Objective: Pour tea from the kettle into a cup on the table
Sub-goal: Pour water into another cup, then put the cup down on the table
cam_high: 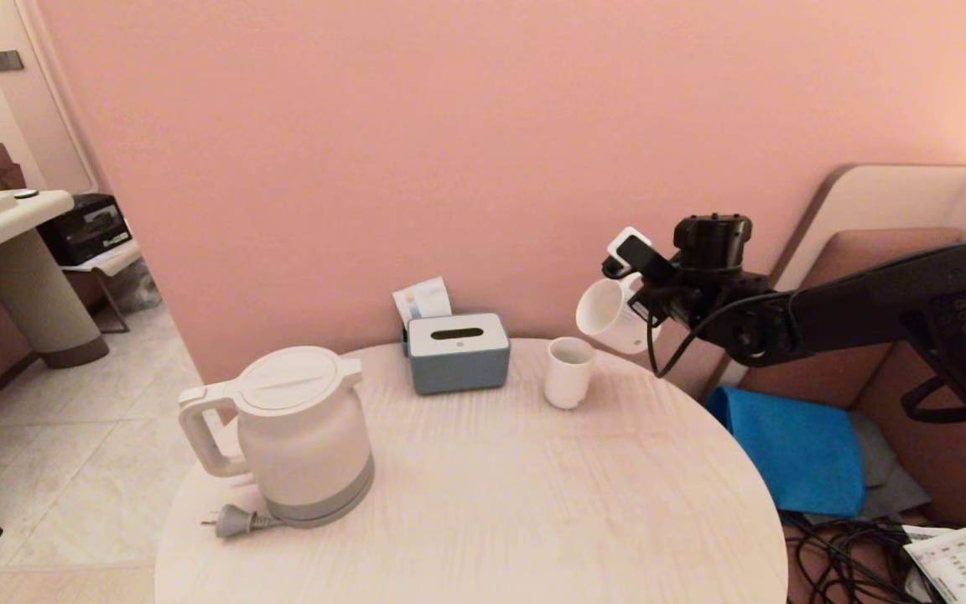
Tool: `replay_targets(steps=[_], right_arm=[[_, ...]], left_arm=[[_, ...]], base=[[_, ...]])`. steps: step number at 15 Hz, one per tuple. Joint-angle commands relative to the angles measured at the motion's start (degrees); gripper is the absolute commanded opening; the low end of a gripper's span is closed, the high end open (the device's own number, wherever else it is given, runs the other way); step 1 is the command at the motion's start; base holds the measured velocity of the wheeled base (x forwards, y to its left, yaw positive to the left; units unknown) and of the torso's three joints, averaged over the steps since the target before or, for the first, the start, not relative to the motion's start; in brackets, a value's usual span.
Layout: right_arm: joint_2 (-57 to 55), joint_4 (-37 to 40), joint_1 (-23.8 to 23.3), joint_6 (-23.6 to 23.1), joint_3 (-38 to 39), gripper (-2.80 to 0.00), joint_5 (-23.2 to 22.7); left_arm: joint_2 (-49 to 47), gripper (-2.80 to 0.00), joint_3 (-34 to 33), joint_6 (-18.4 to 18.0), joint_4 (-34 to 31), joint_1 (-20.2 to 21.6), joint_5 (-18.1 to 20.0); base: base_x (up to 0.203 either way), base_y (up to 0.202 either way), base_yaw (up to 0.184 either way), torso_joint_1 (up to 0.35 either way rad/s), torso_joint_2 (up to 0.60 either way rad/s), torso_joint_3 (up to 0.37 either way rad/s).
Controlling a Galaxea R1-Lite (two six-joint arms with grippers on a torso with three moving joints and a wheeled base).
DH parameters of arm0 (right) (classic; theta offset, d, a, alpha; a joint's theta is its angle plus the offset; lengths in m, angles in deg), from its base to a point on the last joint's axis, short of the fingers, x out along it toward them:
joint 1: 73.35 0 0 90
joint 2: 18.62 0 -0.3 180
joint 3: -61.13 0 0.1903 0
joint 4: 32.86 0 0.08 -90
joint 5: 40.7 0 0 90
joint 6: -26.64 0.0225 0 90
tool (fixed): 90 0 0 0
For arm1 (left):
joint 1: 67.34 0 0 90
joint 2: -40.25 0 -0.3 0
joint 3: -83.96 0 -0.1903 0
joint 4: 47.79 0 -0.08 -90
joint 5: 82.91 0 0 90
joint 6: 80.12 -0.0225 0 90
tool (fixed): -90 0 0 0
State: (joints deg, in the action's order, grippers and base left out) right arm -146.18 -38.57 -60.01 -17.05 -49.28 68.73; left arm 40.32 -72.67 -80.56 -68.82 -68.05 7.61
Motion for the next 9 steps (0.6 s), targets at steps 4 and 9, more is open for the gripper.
replay_targets(steps=[4, 9], right_arm=[[0.7, 0.1, -0.6, 21.0, 2.5, -2.80, 0.0], [2.5, -0.4, -1.5, 35.0, 7.1, -2.80, -0.2]], left_arm=[[-0.1, -2.80, 0.0, 0.0, 0.0, 0.0, -0.1], [-0.1, -2.80, 0.0, 0.0, 0.0, 0.0, 0.0]], base=[[0.000, 0.000, 0.000, 0.000, 0.00, 0.000], [0.000, 0.000, 0.000, 0.000, 0.00, 0.000]])
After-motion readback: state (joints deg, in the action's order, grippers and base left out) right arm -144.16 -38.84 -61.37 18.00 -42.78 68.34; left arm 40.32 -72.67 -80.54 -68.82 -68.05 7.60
